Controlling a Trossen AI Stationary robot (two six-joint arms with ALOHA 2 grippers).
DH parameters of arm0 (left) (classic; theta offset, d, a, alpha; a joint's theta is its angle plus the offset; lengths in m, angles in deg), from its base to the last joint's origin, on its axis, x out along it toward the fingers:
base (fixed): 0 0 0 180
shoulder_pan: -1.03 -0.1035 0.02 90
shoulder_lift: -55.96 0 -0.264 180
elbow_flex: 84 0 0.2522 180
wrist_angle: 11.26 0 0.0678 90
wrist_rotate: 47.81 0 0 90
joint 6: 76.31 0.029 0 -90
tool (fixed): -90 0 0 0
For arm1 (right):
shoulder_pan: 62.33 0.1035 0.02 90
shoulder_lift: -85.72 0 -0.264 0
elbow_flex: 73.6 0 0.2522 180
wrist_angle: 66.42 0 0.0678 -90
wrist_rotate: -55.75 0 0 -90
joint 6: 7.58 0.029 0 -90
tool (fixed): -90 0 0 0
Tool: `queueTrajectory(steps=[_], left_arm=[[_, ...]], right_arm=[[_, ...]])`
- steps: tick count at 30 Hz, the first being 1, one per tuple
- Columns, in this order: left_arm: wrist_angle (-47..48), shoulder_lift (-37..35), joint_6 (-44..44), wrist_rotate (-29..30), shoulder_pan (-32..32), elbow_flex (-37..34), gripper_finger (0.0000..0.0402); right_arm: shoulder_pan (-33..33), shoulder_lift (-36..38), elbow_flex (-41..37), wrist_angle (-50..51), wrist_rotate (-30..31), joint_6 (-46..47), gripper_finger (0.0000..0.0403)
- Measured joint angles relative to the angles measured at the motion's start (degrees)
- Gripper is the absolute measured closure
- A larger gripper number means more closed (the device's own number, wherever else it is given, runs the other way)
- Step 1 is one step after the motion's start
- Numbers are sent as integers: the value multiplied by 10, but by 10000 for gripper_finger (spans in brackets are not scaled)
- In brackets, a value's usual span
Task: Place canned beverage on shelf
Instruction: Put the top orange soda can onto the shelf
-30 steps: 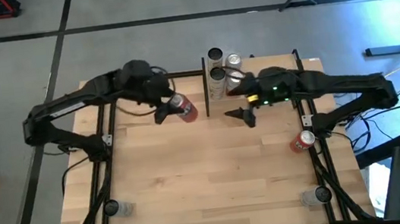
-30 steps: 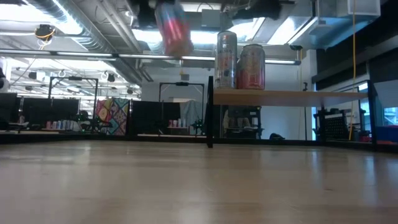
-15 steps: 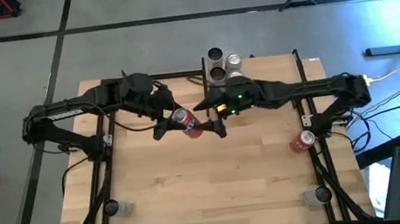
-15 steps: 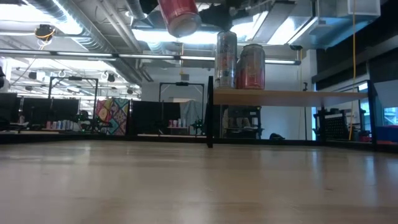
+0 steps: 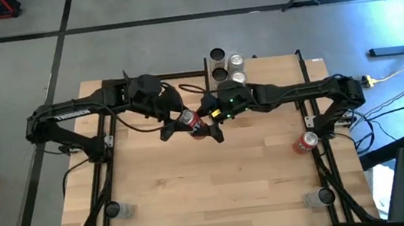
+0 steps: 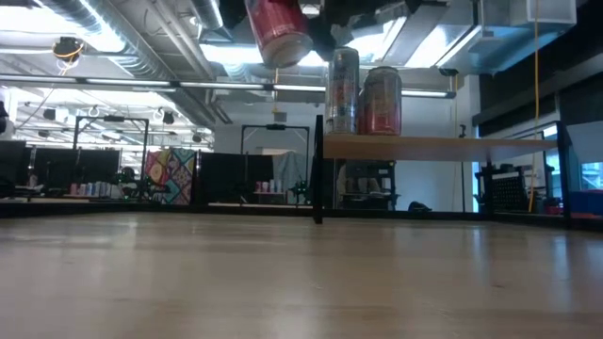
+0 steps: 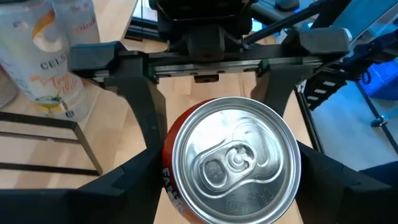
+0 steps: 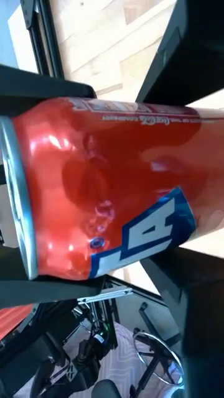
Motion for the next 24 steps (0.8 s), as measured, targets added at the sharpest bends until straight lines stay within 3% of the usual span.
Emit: queueTrajectory(steps=[2, 10, 17, 24], left_arm=[[-2, 0, 1, 2, 0, 0, 122], [-13, -28, 2, 6, 2, 1, 54], [-1, -86, 0, 38, 2, 2, 48], [21, -106, 0, 55, 2, 1, 50]], right_arm=[[0, 0, 0, -1, 1, -3, 132], [-1, 45, -2, 30, 3, -17, 135], [-15, 152, -1, 127, 20, -45, 135], [-85, 246, -11, 200, 33, -82, 135]])
